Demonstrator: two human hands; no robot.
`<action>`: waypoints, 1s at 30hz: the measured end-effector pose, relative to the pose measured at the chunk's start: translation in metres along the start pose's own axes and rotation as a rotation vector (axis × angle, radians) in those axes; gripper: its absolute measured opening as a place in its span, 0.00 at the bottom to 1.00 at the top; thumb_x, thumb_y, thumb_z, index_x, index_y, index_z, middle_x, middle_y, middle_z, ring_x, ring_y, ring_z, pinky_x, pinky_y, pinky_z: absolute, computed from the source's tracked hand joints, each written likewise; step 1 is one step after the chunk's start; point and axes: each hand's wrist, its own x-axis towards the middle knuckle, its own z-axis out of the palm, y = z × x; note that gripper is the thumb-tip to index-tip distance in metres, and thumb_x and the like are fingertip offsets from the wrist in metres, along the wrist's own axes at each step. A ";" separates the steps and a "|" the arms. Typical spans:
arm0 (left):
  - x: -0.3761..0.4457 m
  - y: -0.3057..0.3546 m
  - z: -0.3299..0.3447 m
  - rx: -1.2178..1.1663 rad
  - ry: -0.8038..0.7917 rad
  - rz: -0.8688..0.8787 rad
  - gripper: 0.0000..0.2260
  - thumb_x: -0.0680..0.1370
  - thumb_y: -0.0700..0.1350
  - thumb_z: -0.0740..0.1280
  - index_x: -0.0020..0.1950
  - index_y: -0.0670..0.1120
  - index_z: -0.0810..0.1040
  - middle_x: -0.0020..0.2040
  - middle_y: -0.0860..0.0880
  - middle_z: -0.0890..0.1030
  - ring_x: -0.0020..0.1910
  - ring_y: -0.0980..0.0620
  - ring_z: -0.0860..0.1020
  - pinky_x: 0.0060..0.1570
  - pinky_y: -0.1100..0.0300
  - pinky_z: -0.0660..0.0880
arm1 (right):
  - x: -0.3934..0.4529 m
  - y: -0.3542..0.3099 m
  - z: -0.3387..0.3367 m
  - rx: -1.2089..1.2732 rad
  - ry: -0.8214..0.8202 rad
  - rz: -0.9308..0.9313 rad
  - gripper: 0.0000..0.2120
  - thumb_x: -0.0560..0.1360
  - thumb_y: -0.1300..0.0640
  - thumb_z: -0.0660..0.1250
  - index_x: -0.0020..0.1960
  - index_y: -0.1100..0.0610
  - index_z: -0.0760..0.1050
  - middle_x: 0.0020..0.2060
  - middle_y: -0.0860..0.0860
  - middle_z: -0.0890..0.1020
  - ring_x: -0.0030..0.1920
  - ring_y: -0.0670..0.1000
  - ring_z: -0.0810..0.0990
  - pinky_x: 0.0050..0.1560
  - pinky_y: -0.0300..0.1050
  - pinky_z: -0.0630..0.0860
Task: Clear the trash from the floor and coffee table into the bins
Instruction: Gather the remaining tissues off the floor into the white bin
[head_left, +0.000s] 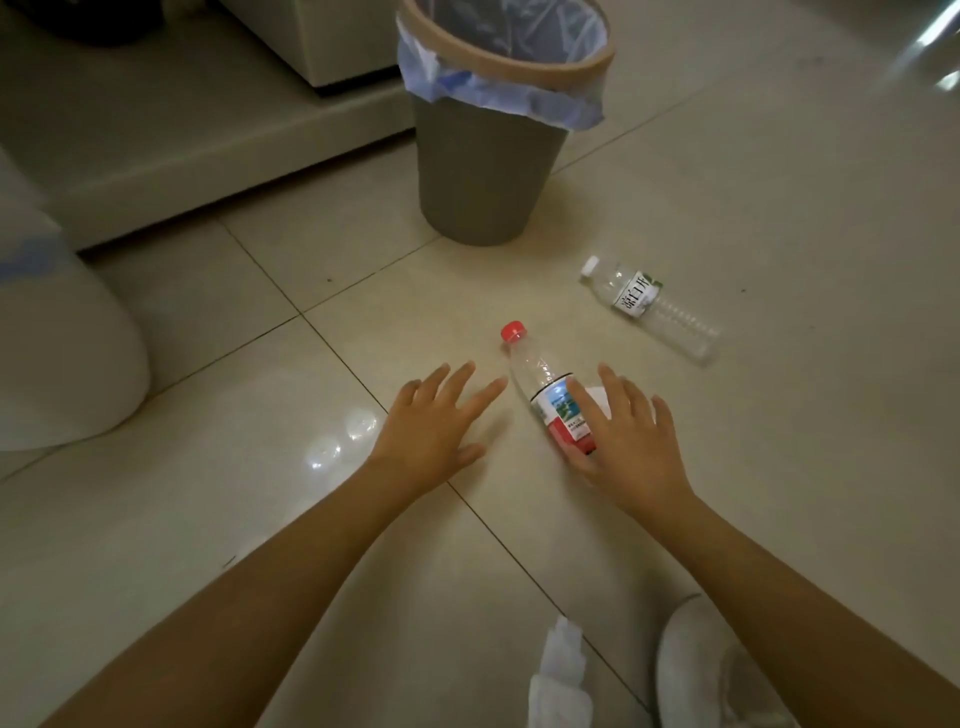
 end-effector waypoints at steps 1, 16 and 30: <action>0.003 0.005 0.002 0.021 -0.018 0.028 0.37 0.76 0.62 0.61 0.76 0.59 0.40 0.78 0.47 0.48 0.76 0.43 0.51 0.71 0.47 0.56 | 0.001 0.002 0.002 -0.008 -0.015 -0.007 0.32 0.77 0.39 0.57 0.76 0.48 0.53 0.76 0.57 0.54 0.73 0.60 0.59 0.69 0.61 0.57; 0.001 -0.001 0.020 0.094 -0.116 0.113 0.39 0.76 0.62 0.62 0.76 0.59 0.39 0.79 0.47 0.49 0.76 0.43 0.53 0.70 0.48 0.58 | -0.001 0.064 0.024 0.186 -0.521 0.009 0.69 0.53 0.32 0.77 0.73 0.41 0.28 0.76 0.46 0.35 0.77 0.54 0.45 0.71 0.67 0.52; -0.011 0.006 -0.001 0.111 -0.138 0.134 0.38 0.76 0.62 0.61 0.76 0.60 0.39 0.79 0.47 0.48 0.76 0.43 0.52 0.71 0.49 0.56 | 0.014 0.076 0.024 0.004 -0.586 -0.115 0.53 0.66 0.53 0.76 0.76 0.43 0.41 0.77 0.50 0.45 0.69 0.59 0.64 0.60 0.51 0.69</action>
